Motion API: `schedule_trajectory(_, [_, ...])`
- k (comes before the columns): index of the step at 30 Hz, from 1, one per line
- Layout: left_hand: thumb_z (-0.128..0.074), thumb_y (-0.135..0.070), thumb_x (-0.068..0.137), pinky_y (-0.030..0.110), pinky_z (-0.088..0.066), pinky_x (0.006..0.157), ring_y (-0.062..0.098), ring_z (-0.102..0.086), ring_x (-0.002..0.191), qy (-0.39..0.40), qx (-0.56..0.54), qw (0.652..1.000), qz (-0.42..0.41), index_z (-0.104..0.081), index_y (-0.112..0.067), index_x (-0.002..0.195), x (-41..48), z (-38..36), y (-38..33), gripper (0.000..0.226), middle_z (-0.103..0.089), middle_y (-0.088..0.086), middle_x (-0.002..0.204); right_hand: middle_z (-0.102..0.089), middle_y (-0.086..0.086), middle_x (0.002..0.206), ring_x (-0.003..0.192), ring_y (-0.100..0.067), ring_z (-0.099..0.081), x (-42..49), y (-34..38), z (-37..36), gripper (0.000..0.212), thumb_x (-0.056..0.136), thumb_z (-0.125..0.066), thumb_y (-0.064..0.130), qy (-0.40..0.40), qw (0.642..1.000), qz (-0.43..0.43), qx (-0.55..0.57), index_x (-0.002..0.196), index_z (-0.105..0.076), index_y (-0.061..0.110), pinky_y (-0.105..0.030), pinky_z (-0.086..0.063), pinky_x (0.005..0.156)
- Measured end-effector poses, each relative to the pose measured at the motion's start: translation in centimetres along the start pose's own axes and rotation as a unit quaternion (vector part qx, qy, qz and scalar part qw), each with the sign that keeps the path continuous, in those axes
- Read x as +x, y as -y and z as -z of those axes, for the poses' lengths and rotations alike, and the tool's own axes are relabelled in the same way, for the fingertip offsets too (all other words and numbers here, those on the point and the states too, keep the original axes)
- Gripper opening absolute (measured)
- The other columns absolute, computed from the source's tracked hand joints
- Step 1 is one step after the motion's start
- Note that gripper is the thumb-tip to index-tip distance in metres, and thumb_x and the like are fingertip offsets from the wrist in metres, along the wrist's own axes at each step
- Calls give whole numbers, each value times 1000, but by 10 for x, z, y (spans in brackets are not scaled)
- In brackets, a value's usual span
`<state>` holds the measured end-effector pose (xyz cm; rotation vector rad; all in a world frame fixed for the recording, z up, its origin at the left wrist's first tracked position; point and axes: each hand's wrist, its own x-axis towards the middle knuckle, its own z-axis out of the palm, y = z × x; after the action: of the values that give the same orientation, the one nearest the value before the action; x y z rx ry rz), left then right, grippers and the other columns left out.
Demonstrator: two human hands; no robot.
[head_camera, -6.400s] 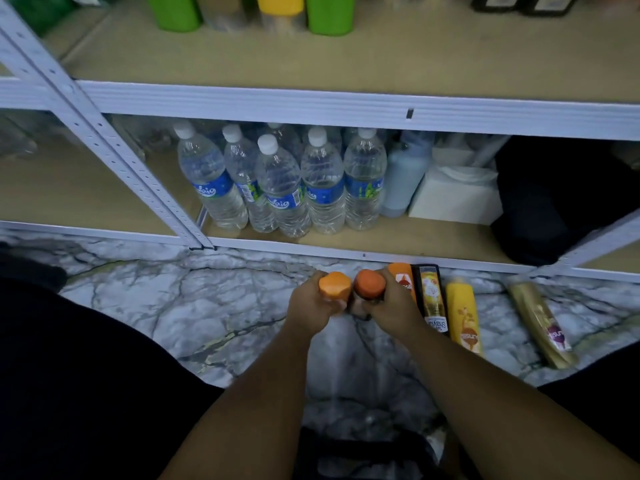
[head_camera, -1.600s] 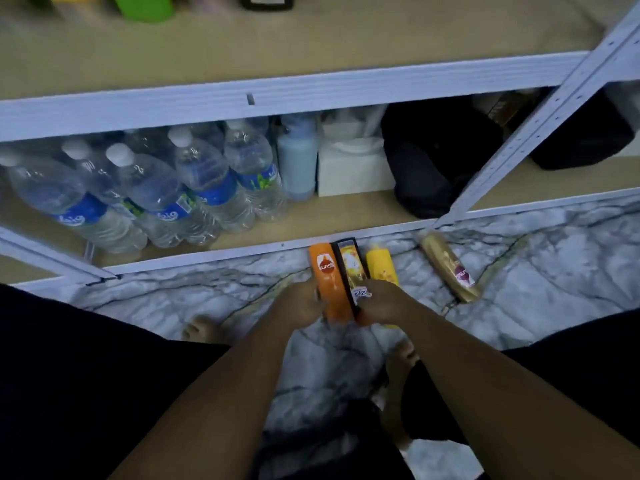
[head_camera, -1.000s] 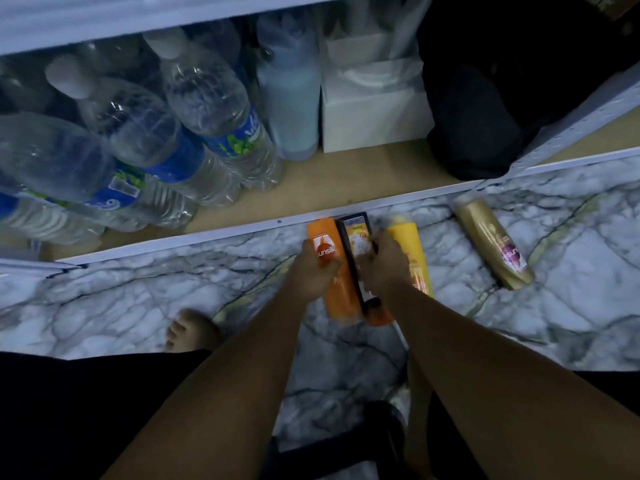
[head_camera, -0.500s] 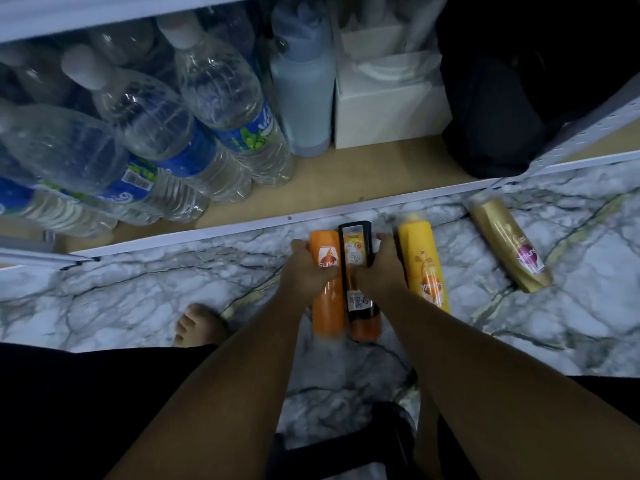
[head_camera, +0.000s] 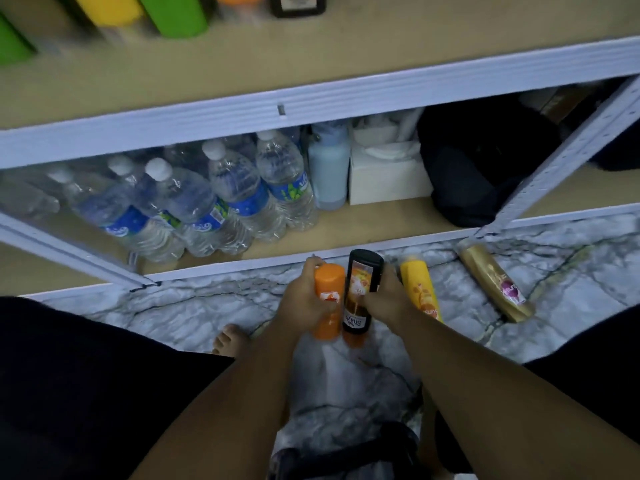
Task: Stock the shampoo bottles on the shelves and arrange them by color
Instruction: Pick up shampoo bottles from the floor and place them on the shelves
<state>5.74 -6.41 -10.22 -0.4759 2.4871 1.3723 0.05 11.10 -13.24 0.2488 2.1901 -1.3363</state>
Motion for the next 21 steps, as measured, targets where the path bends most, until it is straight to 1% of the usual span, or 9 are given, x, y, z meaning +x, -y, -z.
schedule_trajectory(2, [-78,-20,70,36,-55,75,8,-64,79,-28,4,999,-28,-48,-34,115,-21,3,-5,56,-66,-7,87,-67,4,105,100,-21,-65,-16,5,3,77,63,-74,2,9,998,47,-29,124,-44,38,-50,-58,84])
schedule_trajectory(3, [-77,-20,74,35,-53,74,6,-63,77,-38,13,998,-39,-49,-32,112,-28,4,-6,49,-65,-7,84,-67,6,104,100,-22,-65,-22,6,4,77,63,-74,3,9,997,66,-44,124,-44,39,-50,-58,83])
schedule_trajectory(5, [-76,-25,76,38,-53,70,13,-62,74,-49,34,997,-58,-47,-32,109,-43,7,-7,44,-65,-5,82,-66,7,99,97,-23,-65,-36,7,4,66,64,-73,10,0,991,108,-75,119,-48,35,-51,-57,78])
schedule_trajectory(8, [-75,-27,75,39,-52,71,23,-62,78,-50,44,996,-61,-45,-30,111,-56,14,-11,47,-66,0,86,-66,5,94,91,-23,-66,-48,1,1,48,69,-71,36,-1,982,168,-88,112,-50,35,-53,-55,76])
schedule_trajectory(9, [-76,-25,75,37,-50,71,23,-61,81,-58,44,995,-63,-46,-28,112,-60,16,-14,48,-64,1,90,-66,6,93,90,-21,-66,-53,2,1,46,71,-73,37,-10,979,180,-94,111,-50,36,-49,-55,76])
schedule_trajectory(11, [-78,-23,73,33,-44,73,23,-57,89,-79,61,993,-71,-49,-26,112,-66,18,-18,48,-59,3,101,-67,10,91,88,-14,-66,-70,11,4,46,74,-76,21,-29,974,193,-112,109,-51,37,-37,-54,74])
schedule_trajectory(14, [-77,-27,73,37,-49,80,27,-57,93,-80,105,989,-70,-49,-27,113,-72,19,-19,49,-55,4,108,-66,13,88,85,-9,-64,-80,15,7,44,74,-75,7,-43,970,203,-123,105,-56,32,-27,-50,70])
schedule_trajectory(18, [-73,-30,76,45,-52,82,32,-59,102,-58,176,980,-70,-46,-26,121,-75,18,-14,53,-58,3,115,-64,12,89,86,-14,-62,-88,14,8,35,78,-77,17,-20,972,193,-135,106,-58,26,-25,-43,71])
schedule_trajectory(21, [-72,-28,77,44,-52,75,33,-59,98,-39,216,974,-58,-44,-25,113,-75,17,-11,46,-60,5,108,-68,5,100,94,-20,-64,-92,9,8,46,72,-71,34,-8,970,193,-150,115,-58,22,-34,-50,79])
